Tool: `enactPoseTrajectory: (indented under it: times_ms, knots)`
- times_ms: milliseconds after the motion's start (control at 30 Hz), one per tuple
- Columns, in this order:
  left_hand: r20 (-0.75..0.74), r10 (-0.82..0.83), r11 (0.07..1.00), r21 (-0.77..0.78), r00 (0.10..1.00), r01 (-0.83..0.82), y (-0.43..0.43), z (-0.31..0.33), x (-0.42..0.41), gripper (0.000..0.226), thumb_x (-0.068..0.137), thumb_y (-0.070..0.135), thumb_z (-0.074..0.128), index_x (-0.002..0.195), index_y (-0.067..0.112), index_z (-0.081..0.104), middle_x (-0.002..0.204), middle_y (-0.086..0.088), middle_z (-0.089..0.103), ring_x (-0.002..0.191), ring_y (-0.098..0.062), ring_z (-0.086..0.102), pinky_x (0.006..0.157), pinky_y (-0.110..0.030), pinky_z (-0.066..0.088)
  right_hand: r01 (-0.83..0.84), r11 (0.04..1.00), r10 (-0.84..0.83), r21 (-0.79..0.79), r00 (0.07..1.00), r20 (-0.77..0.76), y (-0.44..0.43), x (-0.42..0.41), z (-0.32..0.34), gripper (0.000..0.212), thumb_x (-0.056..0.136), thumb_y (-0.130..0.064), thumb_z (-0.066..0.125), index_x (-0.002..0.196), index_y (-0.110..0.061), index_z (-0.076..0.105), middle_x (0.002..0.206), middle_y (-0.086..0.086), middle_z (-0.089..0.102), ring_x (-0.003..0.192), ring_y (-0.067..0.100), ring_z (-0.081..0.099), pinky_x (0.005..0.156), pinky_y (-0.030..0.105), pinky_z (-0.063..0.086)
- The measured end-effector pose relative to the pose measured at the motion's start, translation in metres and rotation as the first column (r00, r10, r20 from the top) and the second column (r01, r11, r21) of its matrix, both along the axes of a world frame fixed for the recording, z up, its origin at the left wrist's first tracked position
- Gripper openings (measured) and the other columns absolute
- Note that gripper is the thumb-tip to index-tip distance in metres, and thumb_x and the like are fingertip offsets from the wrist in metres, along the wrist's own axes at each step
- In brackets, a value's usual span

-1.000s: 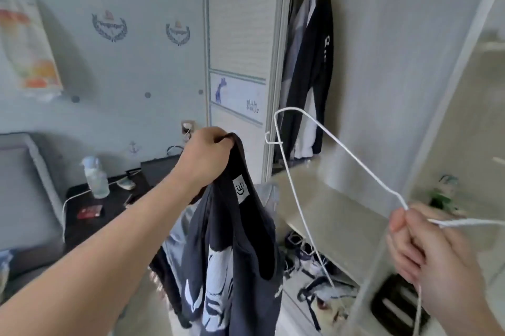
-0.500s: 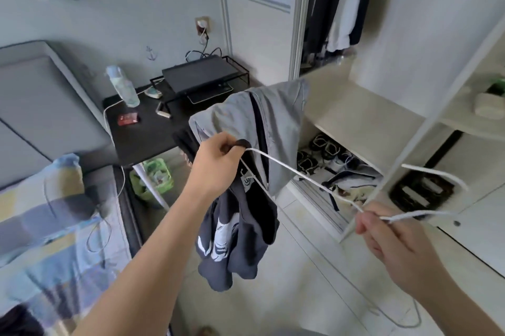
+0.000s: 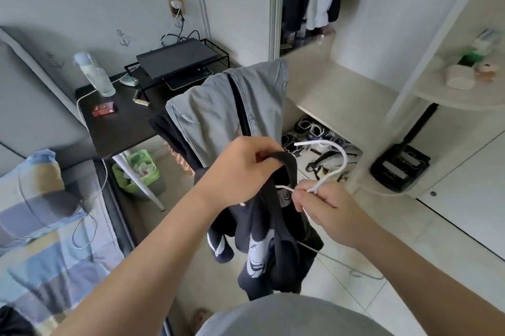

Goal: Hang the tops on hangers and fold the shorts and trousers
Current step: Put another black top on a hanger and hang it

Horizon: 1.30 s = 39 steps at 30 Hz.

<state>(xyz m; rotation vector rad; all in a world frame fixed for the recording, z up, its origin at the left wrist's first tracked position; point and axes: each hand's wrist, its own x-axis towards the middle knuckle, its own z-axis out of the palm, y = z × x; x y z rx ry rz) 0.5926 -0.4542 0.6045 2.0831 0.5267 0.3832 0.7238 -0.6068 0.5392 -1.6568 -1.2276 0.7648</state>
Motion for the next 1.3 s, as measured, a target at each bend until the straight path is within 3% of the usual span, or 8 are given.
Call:
enactPoseTrajectory:
  times_ms: [267,467,633,900,1000,1100,1200,1300]
  knots:
    - [-0.258,-0.203,0.847,0.438,0.945,0.302,0.014,-0.002,-0.011,0.025,0.092,0.036,0.070,0.116,0.032,0.070,0.105,0.019,0.069,0.100,-0.001,0.060,0.093,-0.030,0.046,0.116,0.987,-0.096,0.113,0.981,-0.170,-0.021,0.017,-0.005,0.031,0.087,-0.033,0.050,0.063,-0.013,0.052,0.046,-0.006,0.028,0.044,0.014,0.023,0.047,0.034,0.017]
    - [-0.050,-0.158,0.746,0.648,0.986,0.153,0.021,-0.005,-0.021,0.032,0.101,0.043,0.041,0.108,0.028,0.069,0.083,0.024,0.049,0.080,-0.009,0.058,0.063,-0.039,0.052,0.140,0.984,-0.135,0.112,0.989,-0.053,-0.025,0.038,0.016,0.035,0.088,-0.041,0.052,0.064,-0.017,0.062,0.052,-0.003,0.029,0.049,0.015,0.027,0.050,0.031,0.022]
    - [-0.010,-0.119,0.710,0.699,0.993,0.092,0.010,-0.004,-0.015,0.032,0.101,0.041,0.041,0.103,0.025,0.069,0.080,0.016,0.057,0.074,-0.015,0.061,0.054,-0.039,0.051,0.198,0.962,-0.200,0.186,0.980,-0.009,-0.017,0.027,0.015,0.042,0.099,-0.027,0.046,0.061,-0.012,0.032,0.055,-0.014,0.031,0.052,0.004,0.029,0.054,0.017,0.026]
    - [-0.064,-0.098,0.742,0.661,0.993,0.116,0.000,-0.012,-0.009,0.028,0.102,0.036,0.051,0.106,0.023,0.074,0.083,0.015,0.063,0.080,-0.016,0.066,0.060,-0.034,0.051,0.157,0.979,-0.162,0.130,0.986,0.028,-0.005,0.025,0.005,0.030,0.095,-0.042,0.049,0.067,-0.033,0.046,0.057,-0.013,0.040,0.054,0.005,0.037,0.059,0.023,0.032]
    - [-0.023,0.006,0.789,0.614,1.000,0.009,0.008,-0.020,-0.012,0.020,0.101,0.029,0.058,0.110,0.023,0.074,0.091,0.015,0.068,0.087,-0.016,0.066,0.069,-0.036,0.053,0.299,0.904,-0.379,0.305,0.890,0.252,-0.010,0.031,-0.007,0.004,0.094,-0.022,0.058,0.098,-0.023,0.060,0.092,-0.014,0.059,0.090,0.009,0.057,0.084,0.031,0.045]
    - [0.056,0.110,0.833,0.540,0.992,-0.122,0.016,-0.024,-0.016,0.017,0.100,0.025,0.059,0.103,0.019,0.075,0.075,0.020,0.063,0.071,-0.006,0.059,0.065,-0.034,0.052,0.351,0.826,-0.513,0.442,0.792,0.330,-0.015,0.032,-0.025,0.015,0.091,-0.012,0.060,0.106,-0.012,0.064,0.105,-0.009,0.061,0.104,0.015,0.058,0.094,0.033,0.045]
    - [0.102,0.183,0.870,0.446,0.978,-0.210,0.016,-0.027,-0.017,0.016,0.101,0.023,0.059,0.098,0.018,0.075,0.053,0.011,0.054,0.055,-0.001,0.055,0.053,-0.020,0.039,0.252,0.945,-0.300,0.210,0.923,0.241,-0.007,0.020,-0.041,0.026,0.092,-0.023,0.058,0.117,-0.027,0.062,0.110,-0.020,0.063,0.106,0.003,0.060,0.090,0.018,0.045]
    - [0.134,0.212,0.908,0.339,0.968,-0.246,0.013,-0.027,-0.016,0.017,0.101,0.024,0.058,0.098,0.021,0.075,0.057,0.008,0.060,0.050,-0.009,0.057,0.049,-0.010,0.036,0.123,0.992,-0.128,0.037,0.969,0.209,0.013,0.013,-0.055,0.038,0.090,-0.033,0.061,0.128,-0.026,0.058,0.116,-0.017,0.062,0.109,0.003,0.059,0.092,0.027,0.049]
